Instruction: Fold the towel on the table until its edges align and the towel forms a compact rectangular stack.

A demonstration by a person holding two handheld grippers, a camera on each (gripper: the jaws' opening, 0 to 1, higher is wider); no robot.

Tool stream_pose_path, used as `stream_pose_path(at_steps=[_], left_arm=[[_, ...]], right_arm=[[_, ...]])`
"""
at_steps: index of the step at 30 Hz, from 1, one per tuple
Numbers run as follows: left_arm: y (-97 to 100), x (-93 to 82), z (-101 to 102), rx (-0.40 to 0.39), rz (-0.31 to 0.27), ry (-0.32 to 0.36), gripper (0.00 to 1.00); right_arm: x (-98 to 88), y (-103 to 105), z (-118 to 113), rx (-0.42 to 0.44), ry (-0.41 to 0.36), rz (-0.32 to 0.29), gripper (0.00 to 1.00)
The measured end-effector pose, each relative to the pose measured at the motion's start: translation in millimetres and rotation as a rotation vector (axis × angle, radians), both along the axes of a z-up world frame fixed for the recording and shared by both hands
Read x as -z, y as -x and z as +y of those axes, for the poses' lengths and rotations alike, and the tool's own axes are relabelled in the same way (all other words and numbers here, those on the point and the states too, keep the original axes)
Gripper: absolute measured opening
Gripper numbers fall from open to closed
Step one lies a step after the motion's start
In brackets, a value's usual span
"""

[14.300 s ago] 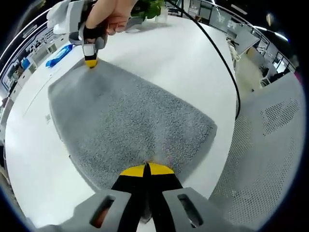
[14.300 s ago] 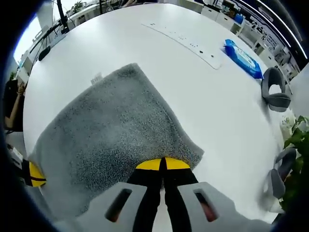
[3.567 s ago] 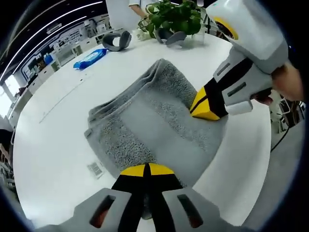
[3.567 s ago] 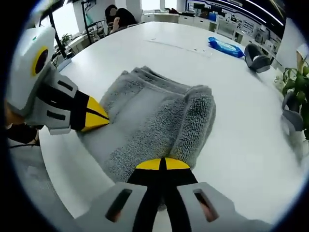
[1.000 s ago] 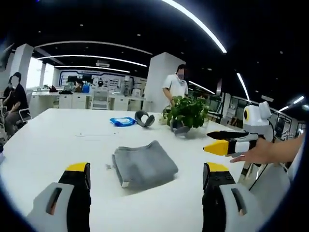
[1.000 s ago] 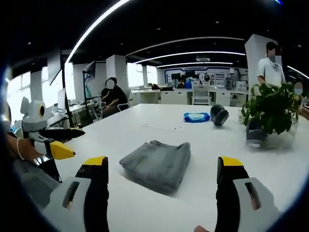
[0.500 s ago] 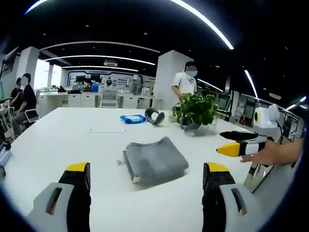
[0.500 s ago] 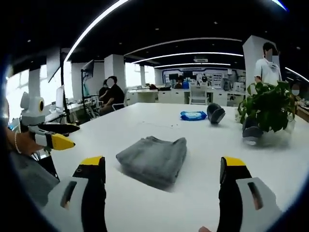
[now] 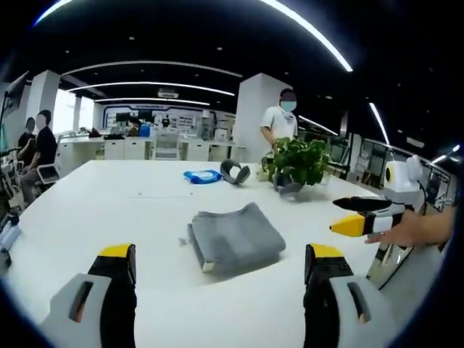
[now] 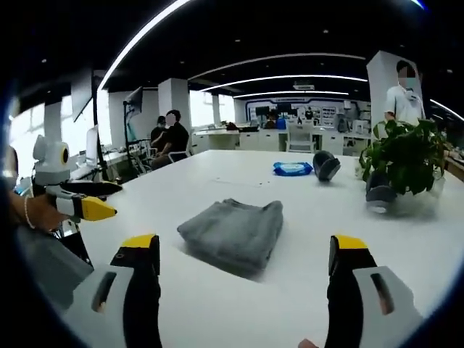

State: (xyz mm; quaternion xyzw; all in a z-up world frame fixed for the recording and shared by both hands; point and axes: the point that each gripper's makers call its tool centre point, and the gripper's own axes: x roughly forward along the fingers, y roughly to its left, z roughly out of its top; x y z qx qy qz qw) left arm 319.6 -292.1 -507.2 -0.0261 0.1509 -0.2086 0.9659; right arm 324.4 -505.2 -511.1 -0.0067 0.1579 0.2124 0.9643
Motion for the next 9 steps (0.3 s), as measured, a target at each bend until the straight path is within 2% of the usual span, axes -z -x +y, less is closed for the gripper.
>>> stream_pose_path(at_steps=[4, 9], left_arm=[[0.6, -1.2, 1.2, -0.003, -0.012, -0.018, 0.99], [-0.6, 2.0, 8.2, -0.026, 0.002, -0.030, 0.98]], right_arm=[[0.6, 1.4, 1.8, -0.007, -0.002, 0.004, 0.97], [0.0, 2.3, 2.3, -0.004, -0.005, 0.004, 0.95]])
